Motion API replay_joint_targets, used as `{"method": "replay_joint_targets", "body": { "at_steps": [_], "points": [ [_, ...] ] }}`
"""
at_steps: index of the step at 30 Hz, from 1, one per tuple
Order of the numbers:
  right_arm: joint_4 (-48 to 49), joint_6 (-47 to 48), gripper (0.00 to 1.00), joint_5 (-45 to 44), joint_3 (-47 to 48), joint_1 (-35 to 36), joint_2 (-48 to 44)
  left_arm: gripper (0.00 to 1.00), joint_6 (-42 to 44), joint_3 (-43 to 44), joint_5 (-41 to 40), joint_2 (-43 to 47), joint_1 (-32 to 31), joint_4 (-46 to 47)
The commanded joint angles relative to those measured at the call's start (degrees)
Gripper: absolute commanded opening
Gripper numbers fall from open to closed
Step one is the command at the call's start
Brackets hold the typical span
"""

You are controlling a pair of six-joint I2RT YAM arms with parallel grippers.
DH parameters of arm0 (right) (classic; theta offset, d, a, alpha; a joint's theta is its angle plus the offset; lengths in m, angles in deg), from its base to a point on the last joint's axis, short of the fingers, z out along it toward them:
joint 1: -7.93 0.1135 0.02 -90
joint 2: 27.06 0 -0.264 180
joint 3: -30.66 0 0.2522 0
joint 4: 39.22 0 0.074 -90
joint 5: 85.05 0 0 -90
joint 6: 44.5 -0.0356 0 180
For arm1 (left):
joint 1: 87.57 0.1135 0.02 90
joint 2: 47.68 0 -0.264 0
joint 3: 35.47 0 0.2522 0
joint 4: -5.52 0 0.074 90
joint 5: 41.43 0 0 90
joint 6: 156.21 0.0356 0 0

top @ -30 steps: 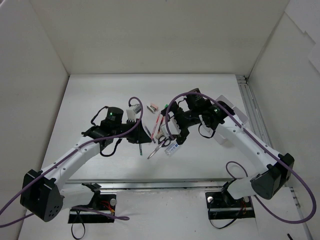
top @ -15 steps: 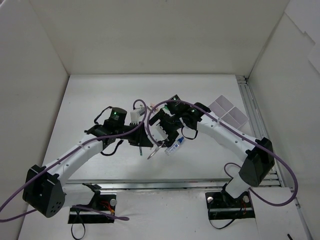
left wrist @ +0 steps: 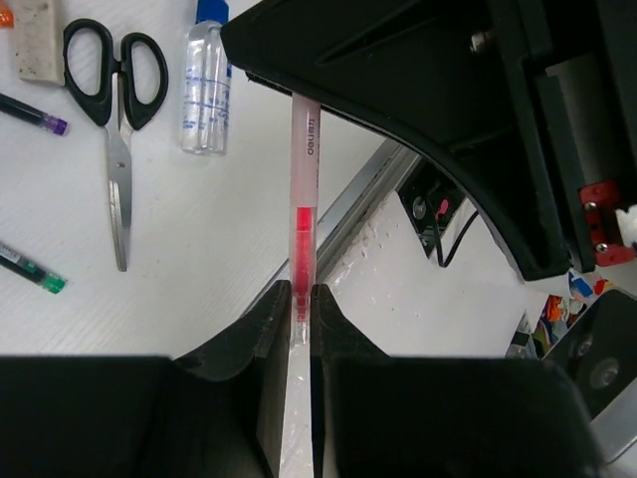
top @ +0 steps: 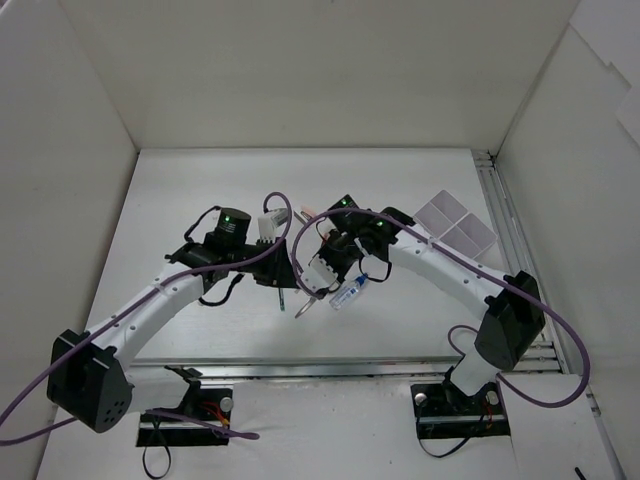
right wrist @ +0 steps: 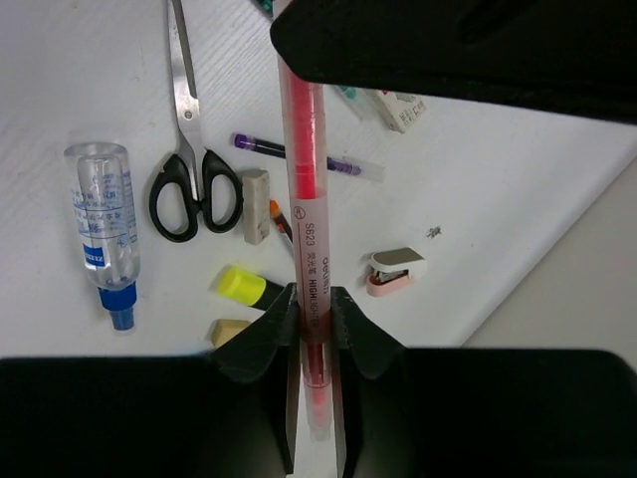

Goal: Sort the stationery into containers
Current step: Close the pen cap on the pen.

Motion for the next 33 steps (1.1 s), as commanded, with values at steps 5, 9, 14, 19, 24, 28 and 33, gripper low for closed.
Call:
{"method": "replay_joint_targets", "body": {
  "at_steps": [5, 9, 14, 19, 24, 28, 33],
  "points": [
    [5.3, 4.2, 0.0, -0.3, -0.2, 3.2, -0.8, 0.0, 1.5, 5.5, 2.1, -2.9, -0.9, 1.4],
    [5.2, 3.6, 0.0, 2.5, 0.1, 3.8, -1.4, 0.0, 1.2, 5.9, 3.4, -4.9, -0.9, 3.1],
    [5.2, 0.7, 0.0, 4.2, 0.2, 4.8, -1.5, 0.0, 0.9, 5.4, 2.1, -5.0, -0.9, 5.9],
    [5.2, -1.0, 0.0, 5.6, -1.6, 6.3, -2.5, 0.0, 0.3, 5.8, 2.1, -4.4, -0.9, 11.8],
    [5.1, -2.5, 0.0, 6.1, -2.1, 7.1, -3.6, 0.0, -0.1, 7.8, 3.2, -6.5, -0.9, 14.0],
    [5.2, -4.0, 0.0, 4.8, -2.2, 7.1, -3.8, 0.0, 0.4, 6.7, 1.5, -4.9, -0.9, 12.9],
    [5.3, -6.0, 0.0, 4.3, -0.8, 5.8, -4.0, 0.02, 1.7, 6.7, -2.4, -0.6, -0.9, 8.0]
  ]
}}
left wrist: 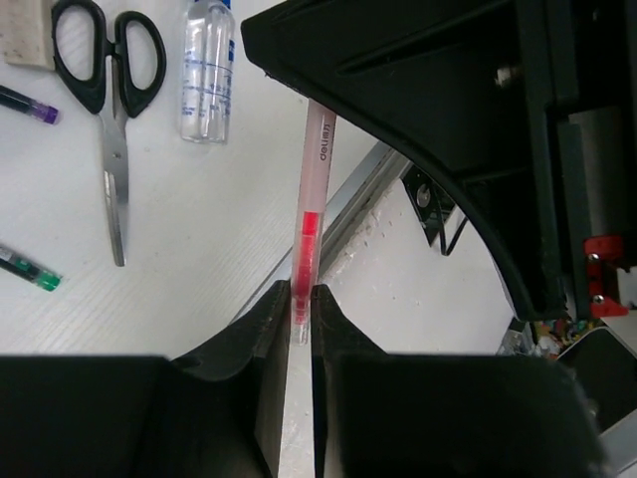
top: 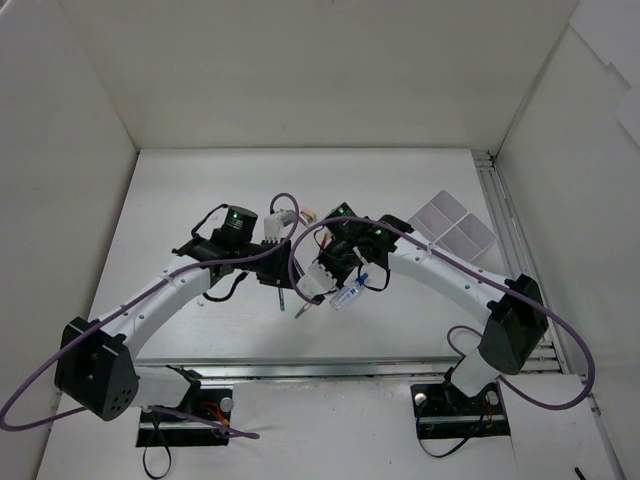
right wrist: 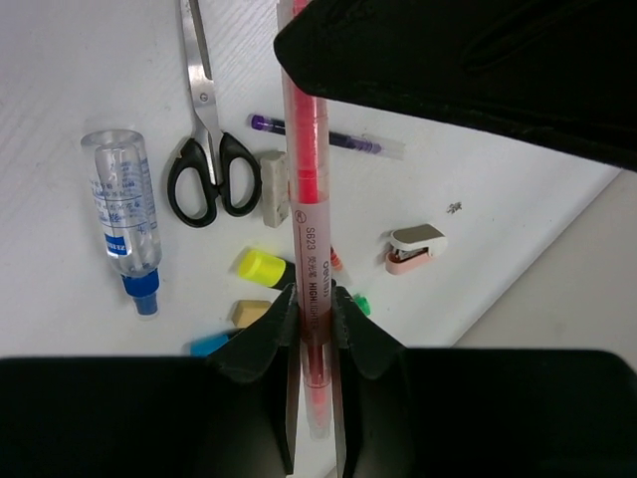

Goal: Sort the stationery into containers
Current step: Close the pen cap on the pen, then place the pen in the storage box.

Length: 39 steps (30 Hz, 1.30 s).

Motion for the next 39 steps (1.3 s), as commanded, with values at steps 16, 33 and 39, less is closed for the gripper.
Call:
{"method": "replay_joint_targets", "body": {
  "at_steps": [16, 33, 39],
  "points": [
    [17.4, -27.0, 0.0, 27.1, 4.2, -15.6, -2.3, 1.0, 1.7, 7.5, -32.2, 26.0, 2.1, -0.7],
    [82.6, -98.3, 0.0, -6.2, -34.8, -37.1, -22.0, 0.99, -0.3, -2.4, -33.8, 28.2, 6.0, 4.6],
    [87.4, -97.3, 0.01, -12.8, -37.6, -44.5, -20.0, 0.99, 0.5, -5.4, -34.7, 27.7, 6.0, 6.6]
  ]
}}
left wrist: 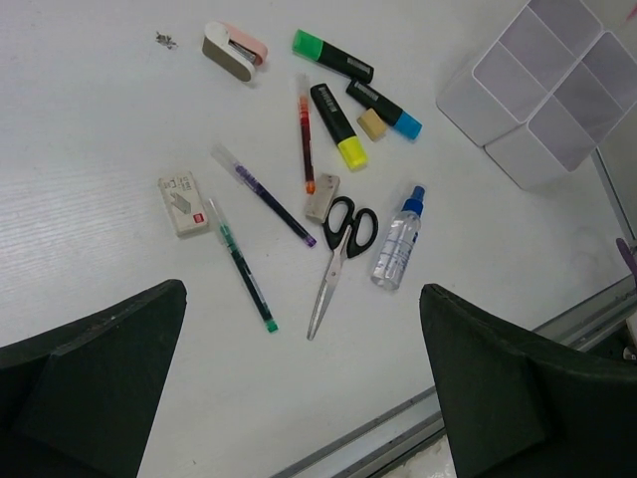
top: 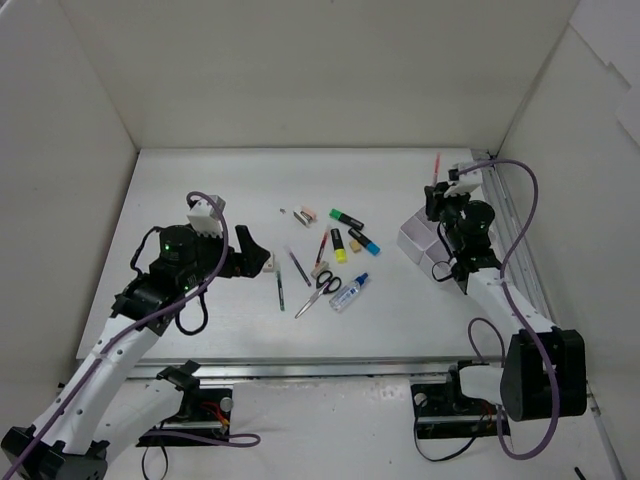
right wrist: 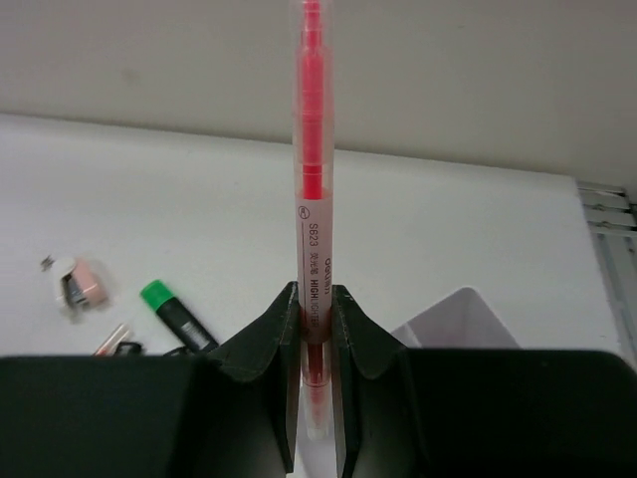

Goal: Sort the stationery into containers
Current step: Place the pen in the storage box.

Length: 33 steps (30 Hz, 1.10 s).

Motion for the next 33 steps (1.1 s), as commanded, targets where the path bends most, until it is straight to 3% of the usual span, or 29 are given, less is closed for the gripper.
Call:
{"method": "replay_joint_targets", "body": {
  "at_steps": [1, 3, 13, 26, 33],
  "points": [
    [13.5, -2.3, 0.02, -5.1, 0.4, -4.7, 0.9, 1.0, 0.3, 0.0, -0.9, 0.1, 0.6, 5.4],
    [14.2, -0.5, 0.02, -2.2, 2.2, -7.8, 3.6, 0.99, 0.8, -0.3, -1.1, -0.2, 0.6, 5.9],
    [17.3, 5.2, 0.04, 6.0, 9.2, -10.3, 15.5, 0.99, 2.1, -1.1, -1.9, -1.4, 1.1, 6.4],
    [21.0, 7.5, 0.07, 4.4, 6.1, -11.5, 20.9, 0.99, 3.2, -1.6, -3.5, -1.0, 1.1, 5.6],
    [22.6, 9.5, 0.18, 3.7, 3.6, -11.8, 20.8, 1.0, 3.1, -2.0, -4.5, -0.4, 1.1, 4.4]
  ]
}}
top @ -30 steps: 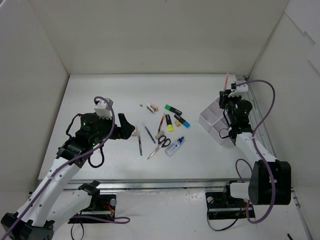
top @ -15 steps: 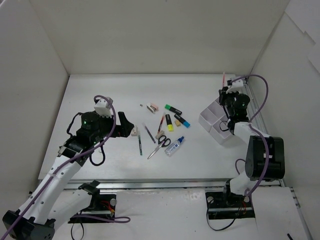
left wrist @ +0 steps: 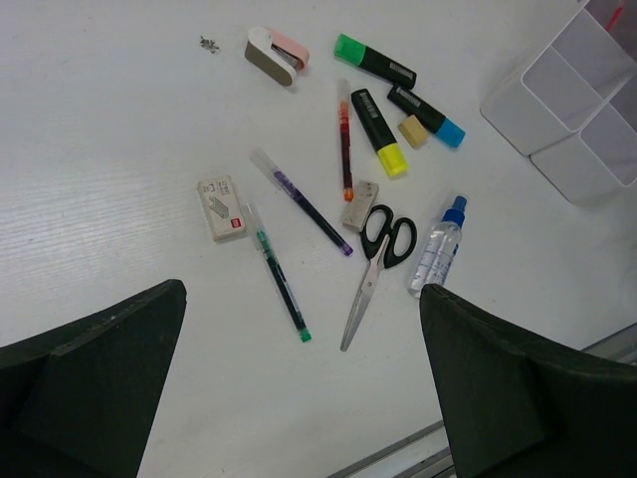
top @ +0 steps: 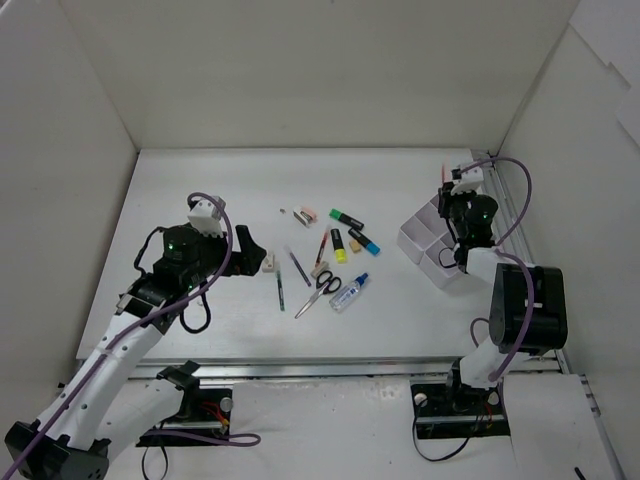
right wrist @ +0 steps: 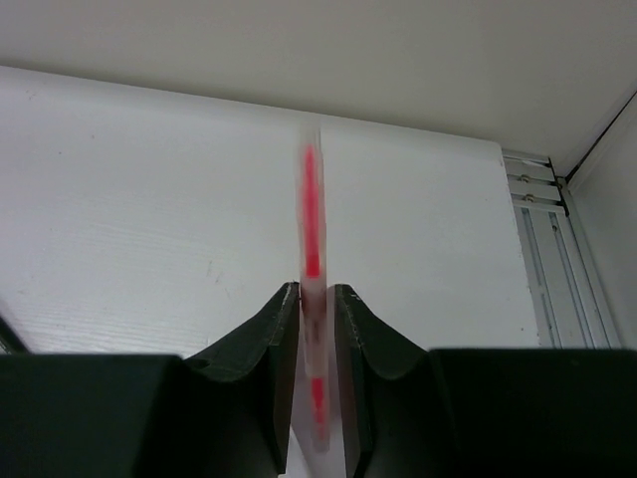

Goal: Sort the stationery into containers
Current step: Place the pen in the storage box.

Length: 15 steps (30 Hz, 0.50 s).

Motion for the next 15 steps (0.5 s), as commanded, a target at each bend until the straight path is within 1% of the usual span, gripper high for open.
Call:
{"method": "replay_joint_targets", "body": {
  "at_steps": [1, 4, 6, 10, 12, 13, 14, 15],
  "points": [
    [7.8, 1.6, 0.18, -1.1, -0.1, -0.5, -0.8, 0.99, 0.8, 0.3, -1.3, 0.8, 0.4, 1.6],
    [8.3, 1.6, 0.2, -1.0, -0.6, -0.9, -0.8, 0.99, 0.7, 0.2, -1.7, 1.1, 0.4, 1.2],
    [8.7, 1.4, 0.24, -0.9, -0.6, -0.9, -0.8, 0.99, 0.6, 0.2, -1.9, 1.4, 0.4, 0.9],
    [9.2, 0.9, 0.24, -0.6, -1.2, -1.2, -1.6, 0.99, 0.4, 0.3, -2.4, 2.3, 0.4, 0.2],
    [9.5, 0.6, 0.26, 0.4, -1.8, -1.2, -3.2, 0.99, 0.5, 0.4, -2.6, 2.8, 0.4, -0.1],
    [9.5, 0.2, 0.28, 0.5, -1.9, -1.3, -4.0, 0.99, 0.4, 0.5, -2.7, 3.0, 0.4, -0.2],
    [9.5, -0.3, 0.35, 0.6, -2.1, -1.3, -4.9, 0.99, 0.4, 0.7, -2.7, 3.0, 0.4, -0.5],
    [9.4, -0.6, 0.38, 0.5, -2.5, -1.3, -7.0, 1.0, 0.3, 0.8, -3.1, 3.1, 0.4, -0.7]
  ]
}}
